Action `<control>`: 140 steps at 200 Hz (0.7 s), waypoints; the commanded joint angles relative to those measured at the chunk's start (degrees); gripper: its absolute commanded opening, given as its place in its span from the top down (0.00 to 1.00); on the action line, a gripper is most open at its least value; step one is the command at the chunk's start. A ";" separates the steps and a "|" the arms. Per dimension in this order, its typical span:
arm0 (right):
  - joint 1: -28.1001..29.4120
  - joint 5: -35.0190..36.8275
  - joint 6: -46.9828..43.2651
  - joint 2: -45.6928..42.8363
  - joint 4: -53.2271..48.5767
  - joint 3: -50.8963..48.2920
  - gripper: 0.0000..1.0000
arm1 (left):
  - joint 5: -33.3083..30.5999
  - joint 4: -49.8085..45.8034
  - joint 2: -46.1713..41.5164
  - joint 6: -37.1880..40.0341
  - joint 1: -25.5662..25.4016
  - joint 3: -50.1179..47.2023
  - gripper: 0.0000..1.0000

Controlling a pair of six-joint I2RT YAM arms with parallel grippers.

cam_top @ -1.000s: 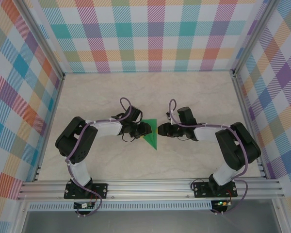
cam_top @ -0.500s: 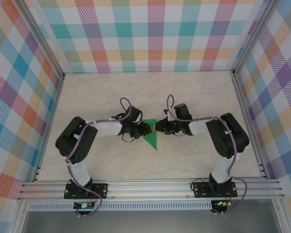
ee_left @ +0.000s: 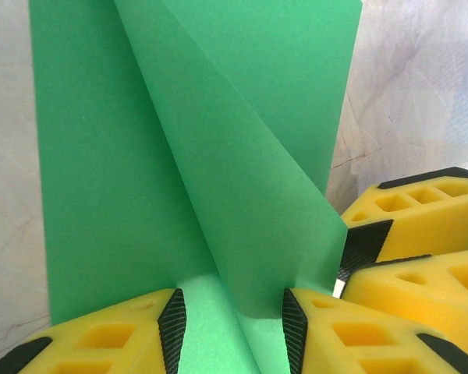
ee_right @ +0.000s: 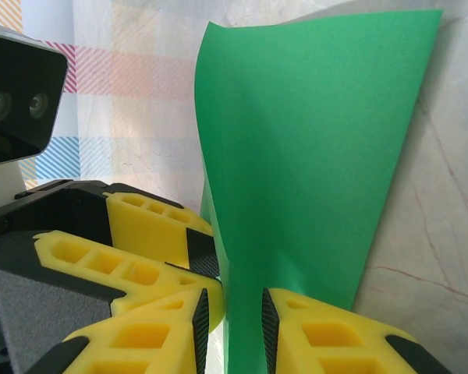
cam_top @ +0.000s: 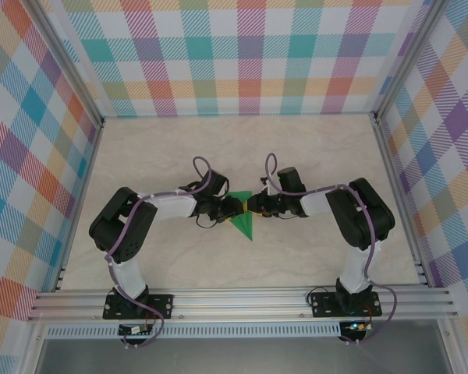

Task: Fold a paper plane with a square sheet of paper (fold left side to right side)
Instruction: Fourth fold the wing at the center of the table.

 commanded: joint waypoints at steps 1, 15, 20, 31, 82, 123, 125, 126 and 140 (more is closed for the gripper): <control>0.50 -2.12 0.34 0.75 2.14 1.60 0.73 | -1.79 -2.52 0.36 0.81 -0.26 0.58 0.59; 0.55 -2.05 0.26 0.83 2.12 1.68 0.74 | -1.79 -2.47 0.38 0.80 -0.26 0.64 0.59; 0.62 -2.05 0.17 0.99 2.09 1.69 0.75 | -1.75 -2.47 0.36 0.77 -0.26 0.62 0.59; 0.59 -2.05 0.00 1.06 1.81 1.81 0.79 | -1.92 -2.57 0.36 0.76 -0.26 0.55 0.59; 0.59 2.17 -3.23 -0.67 -3.55 1.89 0.94 | -1.97 -2.74 0.20 0.84 -0.26 0.59 0.59; 0.61 5.33 -5.66 -1.96 -7.67 2.46 0.97 | -1.97 -2.74 0.26 0.73 -0.23 0.63 0.59; 0.60 5.44 -5.77 -1.97 -7.83 2.52 0.97 | -1.97 -2.76 0.27 0.73 -0.26 0.60 0.59; 0.59 5.48 -5.79 -1.97 -7.91 2.54 0.97 | -1.97 -2.75 0.27 0.78 -0.26 0.60 0.59; 0.59 5.95 -6.16 -1.73 -8.82 2.82 0.97 | -1.96 -2.73 0.19 0.75 -0.25 0.61 0.59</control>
